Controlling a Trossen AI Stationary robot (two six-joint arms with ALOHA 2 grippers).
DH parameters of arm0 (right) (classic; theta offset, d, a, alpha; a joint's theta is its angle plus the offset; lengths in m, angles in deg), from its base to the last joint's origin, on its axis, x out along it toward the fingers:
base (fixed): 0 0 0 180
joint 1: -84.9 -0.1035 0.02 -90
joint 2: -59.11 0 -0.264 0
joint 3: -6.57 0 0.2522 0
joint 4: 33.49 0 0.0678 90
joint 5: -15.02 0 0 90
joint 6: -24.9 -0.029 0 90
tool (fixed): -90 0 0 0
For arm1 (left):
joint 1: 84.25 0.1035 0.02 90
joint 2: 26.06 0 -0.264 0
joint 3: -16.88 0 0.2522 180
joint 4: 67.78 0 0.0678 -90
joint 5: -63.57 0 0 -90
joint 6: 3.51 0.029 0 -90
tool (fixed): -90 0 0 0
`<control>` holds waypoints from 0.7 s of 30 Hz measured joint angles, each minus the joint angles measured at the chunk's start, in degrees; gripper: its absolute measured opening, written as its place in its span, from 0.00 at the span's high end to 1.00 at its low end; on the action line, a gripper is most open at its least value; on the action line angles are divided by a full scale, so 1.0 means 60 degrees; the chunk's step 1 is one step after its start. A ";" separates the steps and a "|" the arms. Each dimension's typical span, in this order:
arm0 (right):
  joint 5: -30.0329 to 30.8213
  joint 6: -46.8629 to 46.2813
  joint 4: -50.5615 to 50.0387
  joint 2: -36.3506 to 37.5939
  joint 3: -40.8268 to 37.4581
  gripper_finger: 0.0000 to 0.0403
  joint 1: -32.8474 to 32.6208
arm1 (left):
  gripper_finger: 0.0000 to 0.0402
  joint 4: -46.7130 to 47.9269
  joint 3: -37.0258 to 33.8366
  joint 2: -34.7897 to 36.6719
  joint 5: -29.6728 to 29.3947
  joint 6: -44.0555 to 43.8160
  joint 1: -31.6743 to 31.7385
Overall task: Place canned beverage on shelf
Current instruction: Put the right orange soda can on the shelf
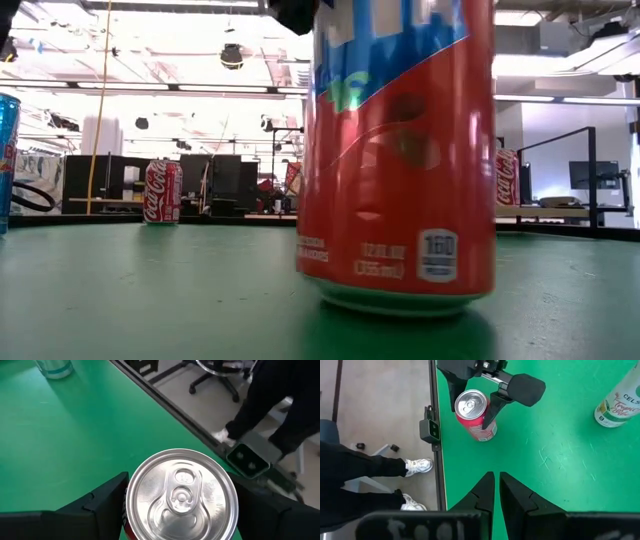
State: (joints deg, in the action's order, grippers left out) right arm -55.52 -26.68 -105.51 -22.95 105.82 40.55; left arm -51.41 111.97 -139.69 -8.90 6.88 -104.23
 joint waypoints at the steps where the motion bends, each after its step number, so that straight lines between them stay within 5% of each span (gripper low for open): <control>1: 0.0003 -0.0053 -0.0005 0.0000 0.0000 0.87 -0.0020 | 0.32 0.0233 -0.0002 0.0107 -0.0047 0.0198 0.0026; 11: 0.0918 -0.0354 -0.0037 0.0000 0.0000 0.87 -0.0042 | 0.32 0.1933 0.0067 0.1823 -0.1068 0.1010 0.0519; 21: 0.2662 -0.1566 -0.0360 0.0207 0.0004 0.87 0.0075 | 0.32 0.2257 0.0067 0.3786 -0.0229 -0.0310 0.1255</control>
State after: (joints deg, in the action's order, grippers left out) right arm -39.55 -36.07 -107.67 -21.71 105.84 41.00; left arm -37.87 112.37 -116.98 -10.27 5.03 -96.70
